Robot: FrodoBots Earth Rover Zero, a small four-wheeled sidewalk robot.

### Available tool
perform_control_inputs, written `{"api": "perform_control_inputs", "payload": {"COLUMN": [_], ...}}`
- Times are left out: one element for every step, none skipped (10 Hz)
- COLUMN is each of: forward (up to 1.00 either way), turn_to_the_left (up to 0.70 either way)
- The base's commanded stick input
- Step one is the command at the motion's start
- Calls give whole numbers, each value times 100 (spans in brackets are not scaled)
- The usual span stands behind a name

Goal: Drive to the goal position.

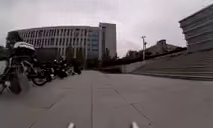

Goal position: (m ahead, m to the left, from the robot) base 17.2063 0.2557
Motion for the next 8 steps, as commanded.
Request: {"api": "perform_control_inputs", "payload": {"forward": [70,70,70,70,70,70,70,70], "turn_to_the_left": [0,0,0,0,0,0,0,0]}}
